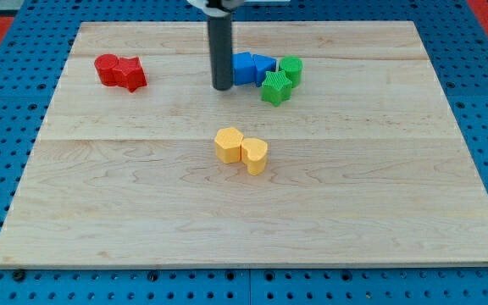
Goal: Slide the red circle along with the red star towards down
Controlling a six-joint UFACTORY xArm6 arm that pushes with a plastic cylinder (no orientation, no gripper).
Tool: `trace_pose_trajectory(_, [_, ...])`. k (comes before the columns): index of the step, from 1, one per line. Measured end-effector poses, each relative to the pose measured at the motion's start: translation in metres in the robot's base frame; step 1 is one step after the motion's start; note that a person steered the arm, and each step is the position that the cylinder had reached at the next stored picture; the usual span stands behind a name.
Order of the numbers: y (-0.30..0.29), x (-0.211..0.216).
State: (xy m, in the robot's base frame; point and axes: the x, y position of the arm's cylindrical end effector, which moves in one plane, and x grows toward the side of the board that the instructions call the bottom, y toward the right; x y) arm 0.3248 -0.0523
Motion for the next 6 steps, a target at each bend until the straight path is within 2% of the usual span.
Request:
trace_pose_trajectory(1, [-0.037, -0.027])
trace_pose_trajectory(3, [-0.076, -0.063])
trace_pose_trajectory(4, [-0.077, -0.063])
trace_pose_trajectory(6, [-0.163, -0.063])
